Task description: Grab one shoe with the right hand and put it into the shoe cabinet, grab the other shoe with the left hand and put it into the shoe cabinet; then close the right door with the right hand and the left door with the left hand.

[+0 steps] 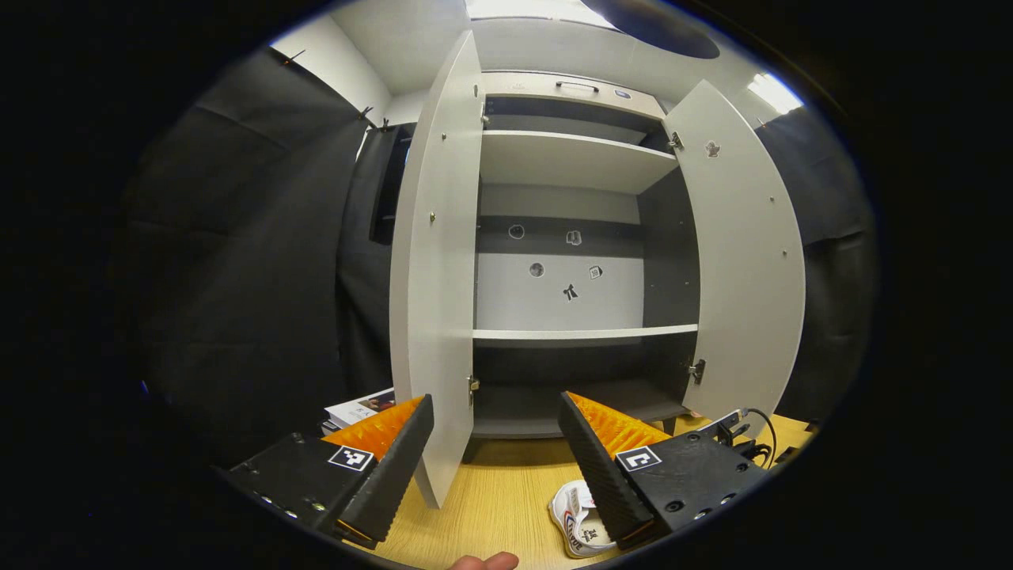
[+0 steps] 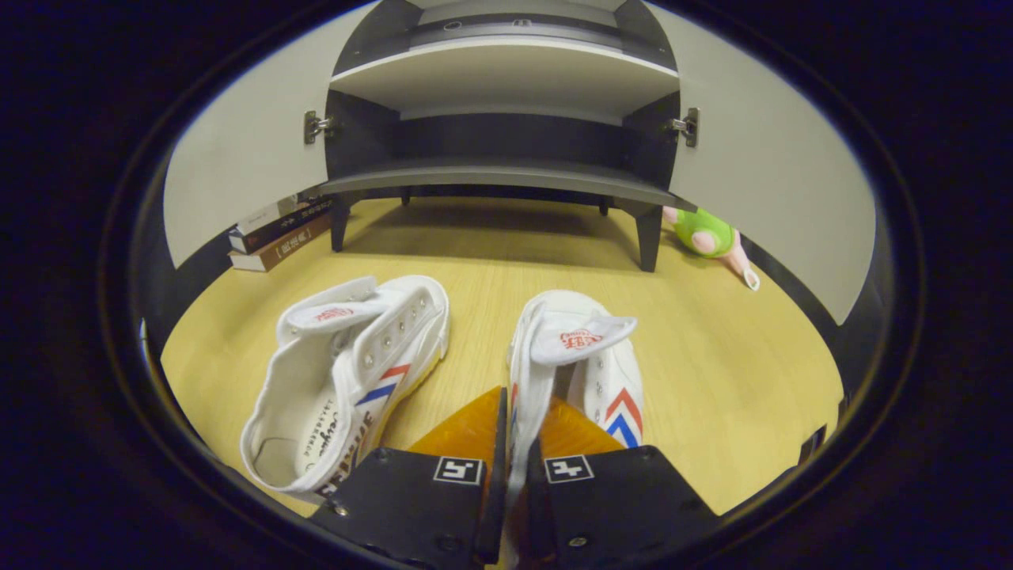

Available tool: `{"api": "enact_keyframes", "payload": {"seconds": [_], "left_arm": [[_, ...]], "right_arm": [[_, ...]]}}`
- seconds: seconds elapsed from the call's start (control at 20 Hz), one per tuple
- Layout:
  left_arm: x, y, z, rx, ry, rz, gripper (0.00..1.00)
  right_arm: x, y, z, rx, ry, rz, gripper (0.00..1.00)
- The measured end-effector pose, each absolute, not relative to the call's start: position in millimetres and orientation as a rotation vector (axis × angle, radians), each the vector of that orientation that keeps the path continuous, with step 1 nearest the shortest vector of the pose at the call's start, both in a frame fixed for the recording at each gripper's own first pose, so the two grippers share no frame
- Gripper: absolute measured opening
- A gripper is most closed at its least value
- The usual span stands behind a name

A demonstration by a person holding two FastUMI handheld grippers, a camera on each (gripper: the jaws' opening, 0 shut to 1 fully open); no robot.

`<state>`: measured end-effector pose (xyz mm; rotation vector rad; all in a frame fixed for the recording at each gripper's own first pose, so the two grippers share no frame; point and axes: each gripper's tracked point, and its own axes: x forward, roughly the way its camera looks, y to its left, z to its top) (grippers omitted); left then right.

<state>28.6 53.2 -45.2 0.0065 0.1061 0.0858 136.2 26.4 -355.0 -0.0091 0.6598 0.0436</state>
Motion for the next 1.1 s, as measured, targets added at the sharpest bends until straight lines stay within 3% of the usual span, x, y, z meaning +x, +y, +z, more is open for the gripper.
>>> {"api": "enact_keyframes", "payload": {"seconds": [0.2, 0.5, 0.85, 1.1], "left_arm": [[28.7, 50.5, -46.5, -0.008, 0.103, 0.083, 0.95], [26.8, 34.2, -44.4, -0.001, 0.103, 0.049, 0.95], [22.0, -0.2, -34.2, -0.018, 0.063, -0.008, 0.95], [15.7, -11.4, -34.4, -0.011, 0.062, -0.028, 0.95]], "right_arm": [[136.7, 24.0, -350.4, 0.01, 0.636, 0.077, 0.02], [131.0, 6.5, -282.9, -0.037, 0.486, 0.095, 0.03], [125.5, 7.6, -113.4, -0.057, 0.28, 0.131, 0.03], [175.8, 17.1, 22.2, -0.086, 0.152, 0.179, 0.04]]}}
